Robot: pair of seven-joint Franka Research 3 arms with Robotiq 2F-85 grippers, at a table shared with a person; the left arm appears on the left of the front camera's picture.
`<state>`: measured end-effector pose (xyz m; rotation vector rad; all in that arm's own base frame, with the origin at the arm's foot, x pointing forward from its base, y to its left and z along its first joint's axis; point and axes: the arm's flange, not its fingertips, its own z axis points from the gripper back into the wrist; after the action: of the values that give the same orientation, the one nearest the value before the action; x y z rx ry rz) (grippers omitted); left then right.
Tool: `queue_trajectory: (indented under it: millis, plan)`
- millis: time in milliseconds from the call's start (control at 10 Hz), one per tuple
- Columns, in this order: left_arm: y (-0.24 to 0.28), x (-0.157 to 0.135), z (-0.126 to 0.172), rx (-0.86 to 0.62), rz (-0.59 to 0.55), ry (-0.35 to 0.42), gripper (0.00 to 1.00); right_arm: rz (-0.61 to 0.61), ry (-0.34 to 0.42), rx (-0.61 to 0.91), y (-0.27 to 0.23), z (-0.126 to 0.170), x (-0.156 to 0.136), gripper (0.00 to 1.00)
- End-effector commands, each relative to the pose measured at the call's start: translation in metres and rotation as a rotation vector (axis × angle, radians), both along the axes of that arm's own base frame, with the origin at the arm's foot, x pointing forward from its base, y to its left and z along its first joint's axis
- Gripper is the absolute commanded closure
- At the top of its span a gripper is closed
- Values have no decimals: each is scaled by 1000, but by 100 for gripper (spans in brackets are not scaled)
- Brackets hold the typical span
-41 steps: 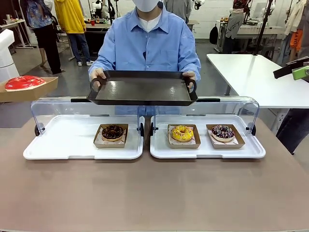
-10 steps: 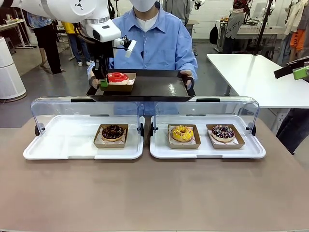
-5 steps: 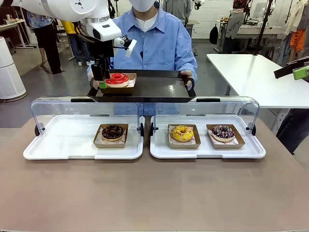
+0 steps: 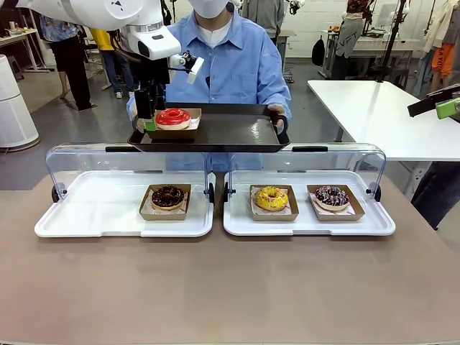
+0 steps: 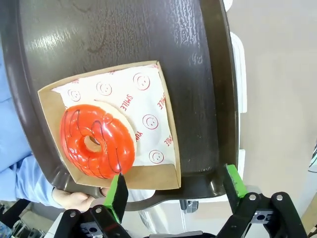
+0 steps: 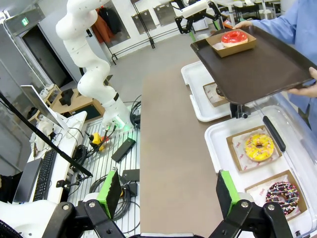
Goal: Provide the desired donut to the person.
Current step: Place the picked Paper togo box onto the Handle tray extended by the person.
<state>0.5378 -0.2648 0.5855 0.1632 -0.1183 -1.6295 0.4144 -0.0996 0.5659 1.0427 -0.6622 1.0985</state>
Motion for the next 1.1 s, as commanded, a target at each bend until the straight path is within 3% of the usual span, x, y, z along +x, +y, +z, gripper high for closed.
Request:
queue_trajectory:
  millis: [0,500,800,1000]
  plan:
    - [9,-20,7,-20,-71,48,0,8,-3,11,1,0,0,0]
    - [124,-128,7,-59,-167,77,0,8,-3,11,1,0,0,0]
    - [203,-168,0,-152,-132,33,0,8,-3,11,1,0,0,0]
    - [231,-173,-4,-161,-102,46,0,8,-3,11,1,0,0,0]
